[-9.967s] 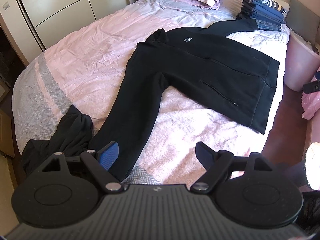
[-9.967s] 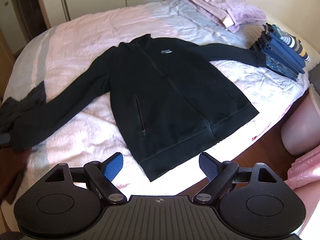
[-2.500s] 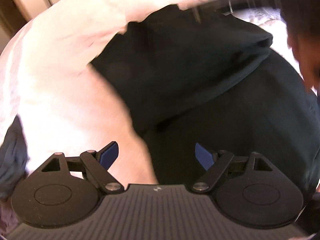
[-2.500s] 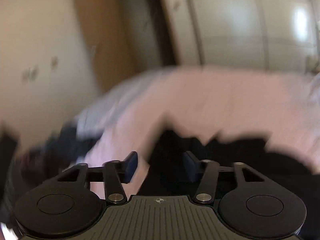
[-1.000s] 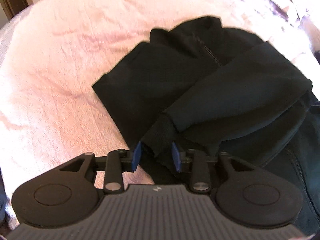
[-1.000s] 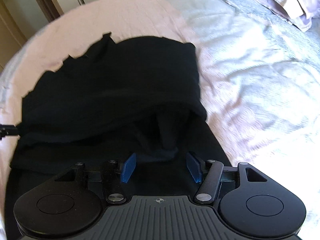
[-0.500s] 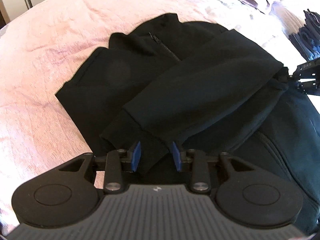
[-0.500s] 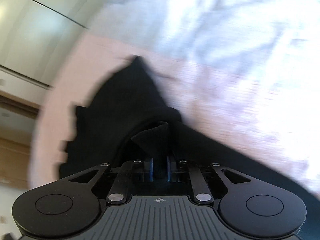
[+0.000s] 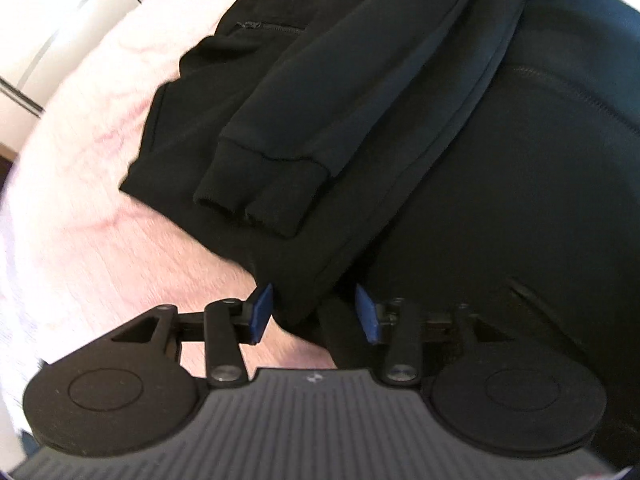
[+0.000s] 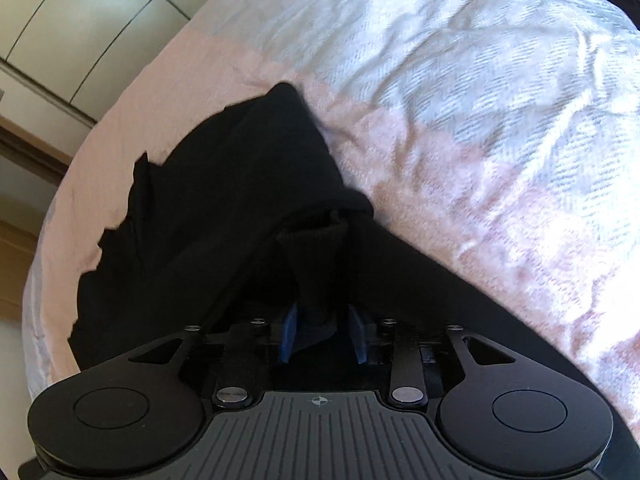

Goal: Fold clothes

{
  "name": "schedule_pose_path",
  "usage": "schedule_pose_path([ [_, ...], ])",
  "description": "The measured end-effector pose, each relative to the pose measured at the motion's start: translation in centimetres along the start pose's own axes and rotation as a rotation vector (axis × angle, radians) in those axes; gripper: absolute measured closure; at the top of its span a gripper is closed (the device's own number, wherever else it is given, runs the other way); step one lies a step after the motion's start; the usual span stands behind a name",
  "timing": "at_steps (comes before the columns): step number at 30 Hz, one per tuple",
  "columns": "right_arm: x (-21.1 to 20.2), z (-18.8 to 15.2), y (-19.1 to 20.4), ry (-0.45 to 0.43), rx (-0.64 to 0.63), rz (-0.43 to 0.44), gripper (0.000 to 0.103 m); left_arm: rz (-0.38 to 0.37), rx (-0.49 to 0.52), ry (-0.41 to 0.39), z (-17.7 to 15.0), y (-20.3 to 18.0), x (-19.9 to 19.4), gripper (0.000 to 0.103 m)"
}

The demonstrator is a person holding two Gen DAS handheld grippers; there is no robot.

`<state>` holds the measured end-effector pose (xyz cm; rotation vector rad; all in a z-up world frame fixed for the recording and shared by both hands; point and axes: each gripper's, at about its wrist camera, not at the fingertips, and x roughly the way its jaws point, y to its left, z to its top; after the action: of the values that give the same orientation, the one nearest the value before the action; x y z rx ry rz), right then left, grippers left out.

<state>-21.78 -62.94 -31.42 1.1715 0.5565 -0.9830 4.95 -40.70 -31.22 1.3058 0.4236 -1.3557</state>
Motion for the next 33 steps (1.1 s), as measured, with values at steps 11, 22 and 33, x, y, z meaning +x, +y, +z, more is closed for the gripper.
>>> schedule_pose_path([
  [11, 0.1, -1.6, 1.1, 0.015, -0.032, 0.002, 0.069, 0.067, -0.244, 0.053, -1.4, 1.6, 0.8, 0.090],
  [22, -3.2, -2.9, -1.1, 0.045, 0.031, -0.086, 0.069, -0.036, -0.240, 0.074, -3.3, 2.4, -3.0, 0.081],
  [33, -13.5, -8.4, -1.1, 0.064, -0.082, -0.153, 0.060, -0.141, -0.097, 0.005, -8.2, -1.8, -12.2, 0.073],
])
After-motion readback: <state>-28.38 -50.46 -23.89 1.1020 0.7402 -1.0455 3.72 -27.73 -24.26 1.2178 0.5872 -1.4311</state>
